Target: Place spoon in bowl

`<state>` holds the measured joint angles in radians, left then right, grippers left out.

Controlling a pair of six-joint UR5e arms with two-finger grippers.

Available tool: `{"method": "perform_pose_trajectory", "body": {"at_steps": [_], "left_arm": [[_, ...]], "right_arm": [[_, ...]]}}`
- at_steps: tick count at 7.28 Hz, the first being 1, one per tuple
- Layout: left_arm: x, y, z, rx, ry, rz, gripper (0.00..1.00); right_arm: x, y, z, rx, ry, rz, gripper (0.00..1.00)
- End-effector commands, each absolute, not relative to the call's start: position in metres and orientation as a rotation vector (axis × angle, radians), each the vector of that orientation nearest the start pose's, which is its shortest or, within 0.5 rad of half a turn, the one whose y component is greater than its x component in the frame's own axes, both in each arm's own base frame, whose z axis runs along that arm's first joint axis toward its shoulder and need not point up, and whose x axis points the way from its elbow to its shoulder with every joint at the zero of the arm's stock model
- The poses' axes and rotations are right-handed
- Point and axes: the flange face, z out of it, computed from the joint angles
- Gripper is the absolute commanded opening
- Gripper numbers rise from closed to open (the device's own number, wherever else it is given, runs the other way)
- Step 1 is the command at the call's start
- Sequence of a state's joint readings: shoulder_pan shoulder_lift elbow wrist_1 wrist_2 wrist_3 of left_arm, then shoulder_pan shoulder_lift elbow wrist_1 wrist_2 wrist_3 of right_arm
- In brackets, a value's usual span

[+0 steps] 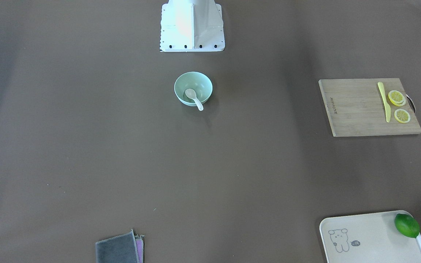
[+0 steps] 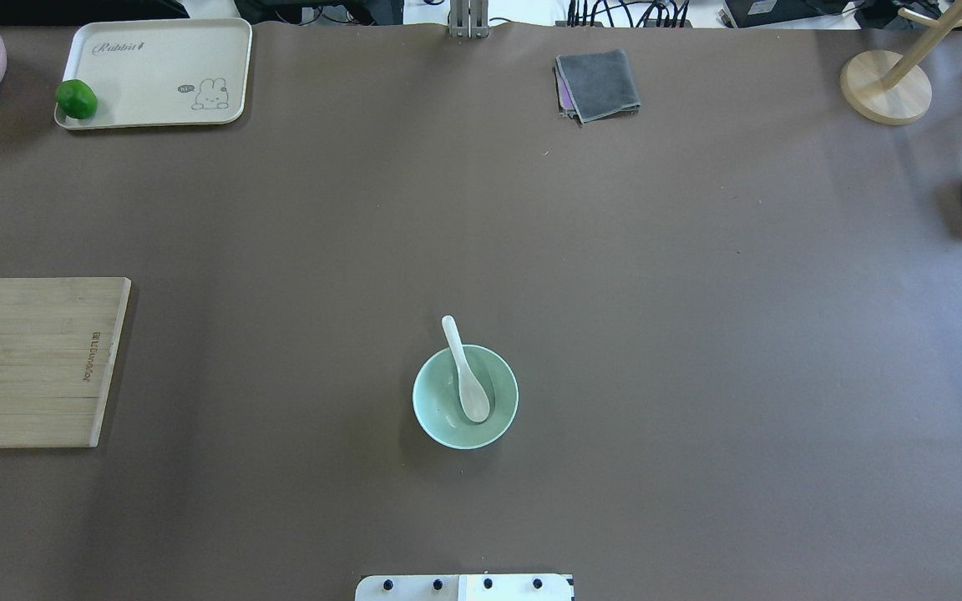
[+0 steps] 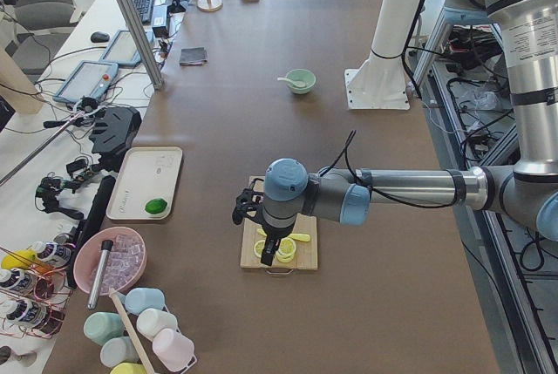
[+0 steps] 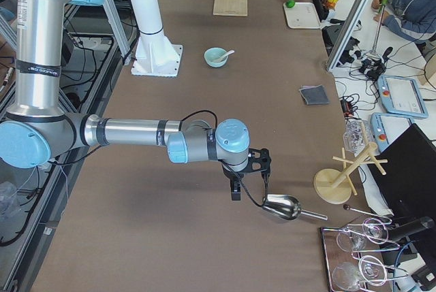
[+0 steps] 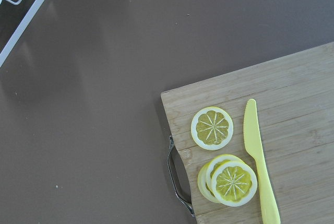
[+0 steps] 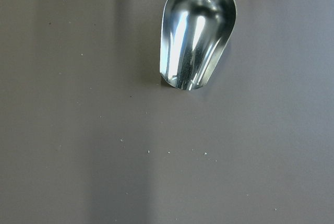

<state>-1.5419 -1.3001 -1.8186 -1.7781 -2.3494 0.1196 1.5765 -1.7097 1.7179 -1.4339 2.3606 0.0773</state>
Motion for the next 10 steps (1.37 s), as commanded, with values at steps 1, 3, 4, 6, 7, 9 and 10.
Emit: {"method": "perform_pose_trajectory", "body": {"at_steps": [1,3,4,6,7,9,10], "left_arm": [[-0.0527,-0.3897,0.6289,0.215,0.81,0.207,0.98],[-0.0528,-0.3896,0.6303,0.213,0.809,0.206,0.98],[-0.0552,-0.3891,0.632,0.213,0.807,0.199,0.98],[-0.0555,-0.389,0.6337,0.21,0.804,0.198,0.98],[-0.0561,-0.3889,0.6337,0.21,0.803,0.196,0.98],[-0.0567,-0.3882,0.6351,0.199,0.804,0.19,0.98],[-0.0573,-0.3886,0.6359,0.186,0.805,0.182,0.98]], "right_arm": [[0.0659,-0.4413,0.6354,0.11,-0.793,0.021,1.0],[0.0659,-0.4418,0.6358,0.107,-0.793,0.023,1.0],[0.0659,-0.4418,0.6358,0.106,-0.793,0.024,1.0],[0.0659,-0.4417,0.636,0.105,-0.793,0.025,1.0],[0.0659,-0.4417,0.636,0.105,-0.793,0.025,1.0],[0.0659,-0.4402,0.6381,0.101,-0.793,0.026,1.0],[0.0659,-0.4395,0.6386,0.101,-0.793,0.025,1.0]]}}
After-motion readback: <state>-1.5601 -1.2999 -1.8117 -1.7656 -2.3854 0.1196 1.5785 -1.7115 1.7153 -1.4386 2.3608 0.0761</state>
